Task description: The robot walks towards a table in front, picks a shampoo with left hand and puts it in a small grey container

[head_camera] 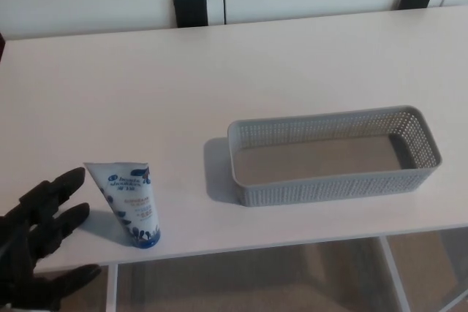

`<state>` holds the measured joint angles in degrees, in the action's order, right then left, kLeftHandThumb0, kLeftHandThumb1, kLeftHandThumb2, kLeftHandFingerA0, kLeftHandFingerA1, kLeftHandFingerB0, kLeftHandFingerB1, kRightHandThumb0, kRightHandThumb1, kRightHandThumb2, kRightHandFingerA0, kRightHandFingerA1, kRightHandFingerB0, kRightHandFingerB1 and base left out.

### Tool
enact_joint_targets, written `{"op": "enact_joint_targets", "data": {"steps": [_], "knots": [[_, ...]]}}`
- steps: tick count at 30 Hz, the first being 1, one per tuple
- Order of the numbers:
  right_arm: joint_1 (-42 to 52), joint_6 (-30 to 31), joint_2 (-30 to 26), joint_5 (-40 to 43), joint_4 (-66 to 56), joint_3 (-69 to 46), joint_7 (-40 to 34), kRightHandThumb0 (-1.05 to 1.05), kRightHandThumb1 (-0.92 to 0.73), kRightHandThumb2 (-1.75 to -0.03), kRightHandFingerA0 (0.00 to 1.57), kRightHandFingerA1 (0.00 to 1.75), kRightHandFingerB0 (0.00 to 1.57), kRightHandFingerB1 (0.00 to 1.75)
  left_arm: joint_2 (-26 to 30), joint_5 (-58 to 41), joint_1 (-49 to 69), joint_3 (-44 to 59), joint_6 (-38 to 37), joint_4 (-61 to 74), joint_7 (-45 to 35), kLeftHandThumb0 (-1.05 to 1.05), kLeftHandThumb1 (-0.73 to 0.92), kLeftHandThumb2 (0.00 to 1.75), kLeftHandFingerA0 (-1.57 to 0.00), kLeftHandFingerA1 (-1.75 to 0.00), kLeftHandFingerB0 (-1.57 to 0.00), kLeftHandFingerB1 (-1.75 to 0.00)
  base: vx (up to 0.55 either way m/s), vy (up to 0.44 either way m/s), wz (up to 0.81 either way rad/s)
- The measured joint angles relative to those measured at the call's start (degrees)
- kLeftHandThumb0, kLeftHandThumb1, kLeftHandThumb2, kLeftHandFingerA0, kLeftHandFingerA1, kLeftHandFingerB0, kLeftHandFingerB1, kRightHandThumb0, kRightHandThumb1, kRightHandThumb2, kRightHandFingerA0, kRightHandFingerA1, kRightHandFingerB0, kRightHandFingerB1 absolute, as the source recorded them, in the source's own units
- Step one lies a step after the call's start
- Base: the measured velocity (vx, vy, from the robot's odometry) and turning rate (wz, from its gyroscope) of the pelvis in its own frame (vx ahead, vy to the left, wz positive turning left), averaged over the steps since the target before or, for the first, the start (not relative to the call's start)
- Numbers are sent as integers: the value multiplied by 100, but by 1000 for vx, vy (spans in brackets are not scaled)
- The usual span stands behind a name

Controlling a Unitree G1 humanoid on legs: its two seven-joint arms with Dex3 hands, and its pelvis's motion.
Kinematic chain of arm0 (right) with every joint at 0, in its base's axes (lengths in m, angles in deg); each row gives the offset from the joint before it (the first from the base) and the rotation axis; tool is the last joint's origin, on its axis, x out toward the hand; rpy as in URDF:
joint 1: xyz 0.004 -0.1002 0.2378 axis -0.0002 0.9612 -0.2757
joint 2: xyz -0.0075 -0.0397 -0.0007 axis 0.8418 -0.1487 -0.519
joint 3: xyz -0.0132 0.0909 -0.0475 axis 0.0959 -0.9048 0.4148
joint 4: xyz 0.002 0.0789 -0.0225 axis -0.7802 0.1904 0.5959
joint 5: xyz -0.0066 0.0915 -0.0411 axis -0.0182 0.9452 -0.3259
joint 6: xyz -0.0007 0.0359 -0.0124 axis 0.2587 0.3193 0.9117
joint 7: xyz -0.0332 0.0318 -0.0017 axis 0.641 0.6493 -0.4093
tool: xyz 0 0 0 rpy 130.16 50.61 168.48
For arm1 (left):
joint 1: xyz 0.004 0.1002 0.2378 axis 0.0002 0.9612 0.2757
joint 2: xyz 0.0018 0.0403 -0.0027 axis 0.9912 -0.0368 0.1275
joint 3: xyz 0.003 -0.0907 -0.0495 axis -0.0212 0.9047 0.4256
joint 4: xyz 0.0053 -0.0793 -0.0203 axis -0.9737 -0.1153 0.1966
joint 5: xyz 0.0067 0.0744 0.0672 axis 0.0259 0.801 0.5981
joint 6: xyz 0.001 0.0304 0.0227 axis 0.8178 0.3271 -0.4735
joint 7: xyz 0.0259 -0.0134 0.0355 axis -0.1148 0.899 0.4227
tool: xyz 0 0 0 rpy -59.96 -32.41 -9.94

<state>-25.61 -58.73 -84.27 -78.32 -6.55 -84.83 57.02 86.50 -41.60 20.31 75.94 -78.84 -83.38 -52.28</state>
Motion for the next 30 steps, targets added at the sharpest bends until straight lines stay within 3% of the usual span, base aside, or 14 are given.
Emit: {"op": "enact_joint_targets", "data": {"steps": [2,4,6,8,9,10,12,22,23,24,25,27,29,30], "knots": [[1,1,0,1,0,6,13,-31,-71,-61,61,43,52,39,-30,28,-34,-5,36,-2,24,-50,33,72,-1,-31,-1,-19,0,0,0],[0,1,0,1,0,14,25,-31,-71,-61,61,43,51,39,-71,55,-80,-9,101,4,76,-58,44,53,-14,-35,0,-17,0,0,0],[-1,6,0,3,6,17,32,-32,-71,-61,62,43,51,39,-137,137,-279,-112,228,-32,190,-61,37,73,-25,-49,0,-10,0,0,3],[-18,6,0,4,2,27,42,-32,-71,-61,62,43,51,39,-174,259,-558,-265,355,-119,308,-61,37,73,-25,-49,0,-10,0,0,0],[-24,6,0,4,0,32,45,-31,-71,-61,63,44,50,38,-182,311,-661,-331,407,-150,356,-64,39,73,-52,-56,0,-8,0,0,0],[-25,6,0,5,-2,34,48,-31,-71,-61,63,44,50,38,-190,360,-748,-384,452,-175,404,-64,39,73,-52,-56,0,-8,0,0,0],[-24,12,5,9,4,35,49,-31,-72,-61,64,44,50,38,-242,510,-1026,-576,552,-253,543,-60,37,70,-78,-63,-4,-17,0,0,0],[-148,16,25,24,-21,14,56,-30,-71,-61,62,43,50,38,-1042,1396,-2227,-1662,1190,-509,1329,-47,43,53,-101,-73,-11,-27,0,0,0],[-165,16,25,26,-25,10,57,-32,-71,-61,61,44,51,38,-1111,1484,-2300,-1737,1256,-509,1404,-32,53,56,-111,-108,-33,-34,0,0,0],[-174,16,25,27,-25,9,58,-32,-71,-61,61,44,51,38,-1138,1540,-2338,-1775,1297,-509,1453,-32,53,56,-111,-108,-33,-34,0,0,0],[-190,18,24,26,-27,10,59,-32,-71,-61,61,43,50,38,-1148,1634,-2382,-1863,1320,-508,1506,-20,65,60,-107,-124,-58,-42,0,0,0],[-211,23,23,25,-34,11,65,-31,-71,-61,61,44,50,38,-1159,1762,-2424,-2015,1293,-546,1548,-18,70,61,-109,-138,-73,-49,0,0,0],[-219,19,23,37,-51,-5,74,-31,-71,-61,61,44,50,38,-1142,1861,-2446,-2118,1234,-600,1550,-18,70,61,-109,-138,-73,-49,0,0,0],[-218,19,22,45,-53,-15,79,-32,-71,-61,62,44,50,38,-1120,1902,-2453,-2147,1198,-622,1549,-8,66,83,-109,-144,-81,-77,0,0,0]]}}
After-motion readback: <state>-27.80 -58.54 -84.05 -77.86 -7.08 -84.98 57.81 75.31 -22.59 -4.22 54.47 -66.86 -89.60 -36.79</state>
